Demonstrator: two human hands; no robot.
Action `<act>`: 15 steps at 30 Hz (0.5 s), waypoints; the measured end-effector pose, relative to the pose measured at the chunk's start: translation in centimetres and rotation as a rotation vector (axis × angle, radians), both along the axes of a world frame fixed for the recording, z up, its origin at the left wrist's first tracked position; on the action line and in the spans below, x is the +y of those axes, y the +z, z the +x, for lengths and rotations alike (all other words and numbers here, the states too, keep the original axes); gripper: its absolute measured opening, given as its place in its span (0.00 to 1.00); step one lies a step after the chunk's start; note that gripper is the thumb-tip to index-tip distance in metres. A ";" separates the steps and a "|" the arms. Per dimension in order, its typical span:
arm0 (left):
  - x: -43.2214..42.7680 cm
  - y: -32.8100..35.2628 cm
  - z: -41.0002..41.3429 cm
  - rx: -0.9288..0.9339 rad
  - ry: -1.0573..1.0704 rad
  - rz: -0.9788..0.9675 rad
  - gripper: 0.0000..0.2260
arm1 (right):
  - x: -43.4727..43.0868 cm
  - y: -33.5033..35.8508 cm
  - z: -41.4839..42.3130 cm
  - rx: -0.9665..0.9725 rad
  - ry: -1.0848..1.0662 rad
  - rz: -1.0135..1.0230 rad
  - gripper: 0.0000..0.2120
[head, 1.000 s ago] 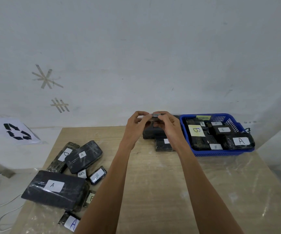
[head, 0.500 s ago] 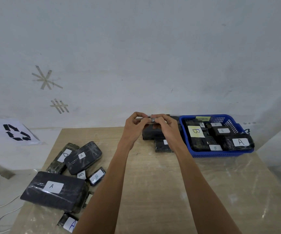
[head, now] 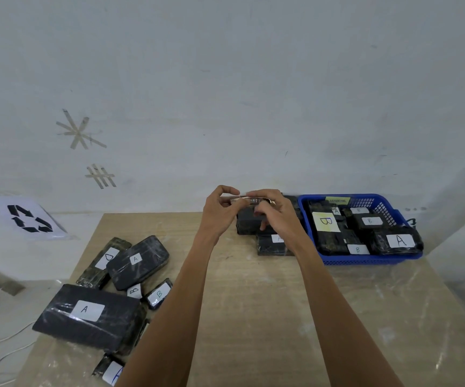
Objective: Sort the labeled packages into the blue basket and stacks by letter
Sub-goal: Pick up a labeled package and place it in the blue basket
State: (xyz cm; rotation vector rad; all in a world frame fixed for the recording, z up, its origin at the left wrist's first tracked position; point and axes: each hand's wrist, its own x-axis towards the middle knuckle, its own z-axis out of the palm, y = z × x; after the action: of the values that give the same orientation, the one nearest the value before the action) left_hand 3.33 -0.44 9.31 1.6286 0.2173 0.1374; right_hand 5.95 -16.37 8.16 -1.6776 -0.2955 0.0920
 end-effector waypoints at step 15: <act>-0.5 1.1 0.0 -0.105 -0.078 -0.114 0.05 | 0.2 -1.4 2.1 -0.302 -0.013 -0.228 0.11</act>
State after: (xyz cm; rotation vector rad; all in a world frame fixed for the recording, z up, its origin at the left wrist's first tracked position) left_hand 3.33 -0.90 10.46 1.5100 0.0795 0.1481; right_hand 8.05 -16.14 6.79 -1.9203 -0.5165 -0.1443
